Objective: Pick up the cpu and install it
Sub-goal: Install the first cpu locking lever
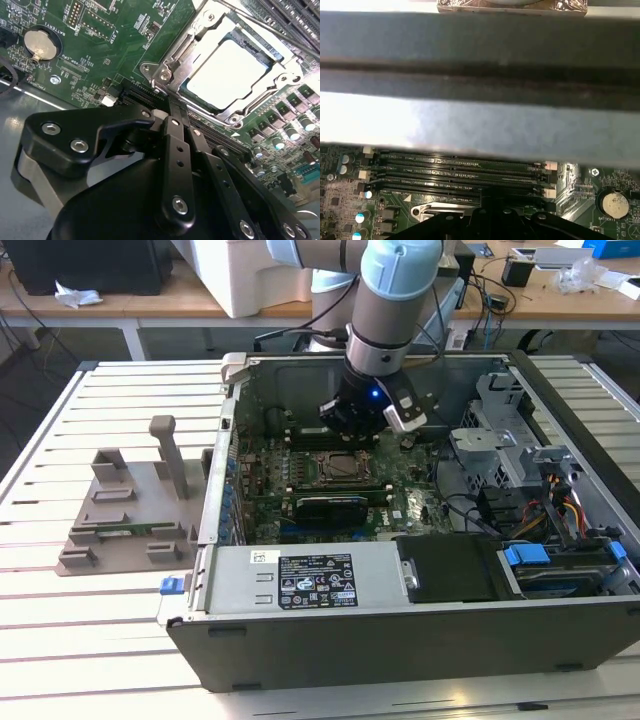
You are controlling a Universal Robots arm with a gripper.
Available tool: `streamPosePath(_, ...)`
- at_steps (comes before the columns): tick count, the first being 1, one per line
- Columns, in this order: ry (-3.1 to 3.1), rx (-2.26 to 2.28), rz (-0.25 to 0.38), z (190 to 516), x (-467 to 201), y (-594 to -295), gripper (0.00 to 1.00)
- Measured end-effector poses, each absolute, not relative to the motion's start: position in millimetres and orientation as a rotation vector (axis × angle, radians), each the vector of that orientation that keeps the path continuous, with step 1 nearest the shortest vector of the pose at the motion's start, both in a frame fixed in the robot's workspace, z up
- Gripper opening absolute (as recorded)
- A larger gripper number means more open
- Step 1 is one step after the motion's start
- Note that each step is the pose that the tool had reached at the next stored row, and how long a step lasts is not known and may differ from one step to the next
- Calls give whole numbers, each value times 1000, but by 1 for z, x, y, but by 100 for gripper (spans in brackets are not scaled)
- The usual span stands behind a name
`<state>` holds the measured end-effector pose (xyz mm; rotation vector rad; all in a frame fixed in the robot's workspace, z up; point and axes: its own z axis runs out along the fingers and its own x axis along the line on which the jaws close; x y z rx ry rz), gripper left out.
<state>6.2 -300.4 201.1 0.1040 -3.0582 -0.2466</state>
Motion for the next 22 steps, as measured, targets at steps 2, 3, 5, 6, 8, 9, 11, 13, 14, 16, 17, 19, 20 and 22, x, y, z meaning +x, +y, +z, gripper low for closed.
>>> streamPosePath(2,-3058,104,-248,201,6,-301,11)
streamPosePath(3,-3057,104,-251,200,7,-302,11)
streamPosePath(5,-3055,104,-255,200,7,-302,11)
streamPosePath(6,-3055,104,-256,200,7,-302,11)
streamPosePath(8,-3055,104,-256,205,7,-301,11)
streamPosePath(9,-3055,104,-255,208,7,-301,11)
streamPosePath(11,-3060,101,-168,212,7,-302,11)
streamPosePath(13,-3062,97,-77,212,7,-304,11)
streamPosePath(14,-3062,97,-59,212,7,-306,11)
streamPosePath(16,-3062,96,-56,212,6,-314,11)
streamPosePath(17,-3062,96,-56,212,6,-317,11)
streamPosePath(19,-3062,96,-56,212,6,-321,11)
streamPosePath(20,-3062,96,-55,215,6,-321,11)
streamPosePath(22,-3062,96,-56,220,6,-321,11)
